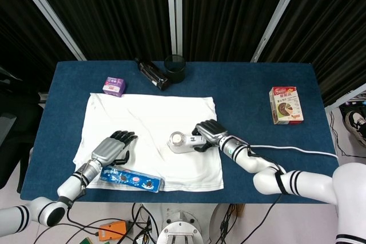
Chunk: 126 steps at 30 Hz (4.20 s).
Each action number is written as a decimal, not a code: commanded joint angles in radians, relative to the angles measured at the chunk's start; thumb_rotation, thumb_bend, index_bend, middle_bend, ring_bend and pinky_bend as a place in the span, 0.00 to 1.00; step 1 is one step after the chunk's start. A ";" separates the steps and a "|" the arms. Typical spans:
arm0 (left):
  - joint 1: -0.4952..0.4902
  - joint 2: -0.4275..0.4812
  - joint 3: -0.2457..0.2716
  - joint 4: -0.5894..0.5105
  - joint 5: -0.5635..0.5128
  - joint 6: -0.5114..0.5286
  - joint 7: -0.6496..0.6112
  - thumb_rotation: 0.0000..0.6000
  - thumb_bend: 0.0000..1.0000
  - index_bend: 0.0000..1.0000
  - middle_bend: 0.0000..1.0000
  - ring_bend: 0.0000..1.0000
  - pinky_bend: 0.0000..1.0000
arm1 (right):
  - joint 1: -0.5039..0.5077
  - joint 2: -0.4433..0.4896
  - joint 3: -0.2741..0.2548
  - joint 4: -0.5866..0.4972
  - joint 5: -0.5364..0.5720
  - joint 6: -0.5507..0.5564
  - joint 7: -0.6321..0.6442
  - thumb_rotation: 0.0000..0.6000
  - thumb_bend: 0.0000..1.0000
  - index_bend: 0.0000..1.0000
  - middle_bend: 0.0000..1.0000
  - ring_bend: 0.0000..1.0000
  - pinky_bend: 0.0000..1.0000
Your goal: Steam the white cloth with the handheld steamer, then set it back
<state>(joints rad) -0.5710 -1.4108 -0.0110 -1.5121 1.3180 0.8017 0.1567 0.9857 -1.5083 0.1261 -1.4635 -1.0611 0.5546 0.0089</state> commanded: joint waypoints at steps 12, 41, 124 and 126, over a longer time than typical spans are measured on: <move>-0.013 -0.005 0.009 0.005 0.001 0.012 0.000 0.27 0.59 0.01 0.03 0.00 0.00 | -0.094 0.100 -0.013 -0.113 -0.224 0.075 0.187 1.00 0.54 0.93 0.84 0.94 0.78; -0.021 0.002 0.027 -0.014 -0.005 0.041 0.029 0.27 0.59 0.01 0.03 0.00 0.00 | -0.087 0.001 -0.006 0.140 -0.204 0.023 0.233 1.00 0.54 0.93 0.84 0.94 0.78; 0.556 0.232 0.041 0.054 0.048 0.795 -0.195 0.87 0.14 0.01 0.03 0.00 0.00 | -0.837 0.401 -0.128 -0.109 -0.378 1.038 0.136 1.00 0.01 0.00 0.00 0.00 0.01; 0.573 0.228 0.048 0.053 0.065 0.811 -0.203 0.89 0.14 0.01 0.03 0.00 0.00 | -0.845 0.404 -0.137 -0.114 -0.393 1.029 0.147 1.00 0.01 0.00 0.00 0.00 0.00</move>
<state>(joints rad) -0.0071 -1.1791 0.0293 -1.4557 1.3728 1.6041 -0.0397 0.1458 -1.1050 -0.0049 -1.5748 -1.4474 1.5871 0.1500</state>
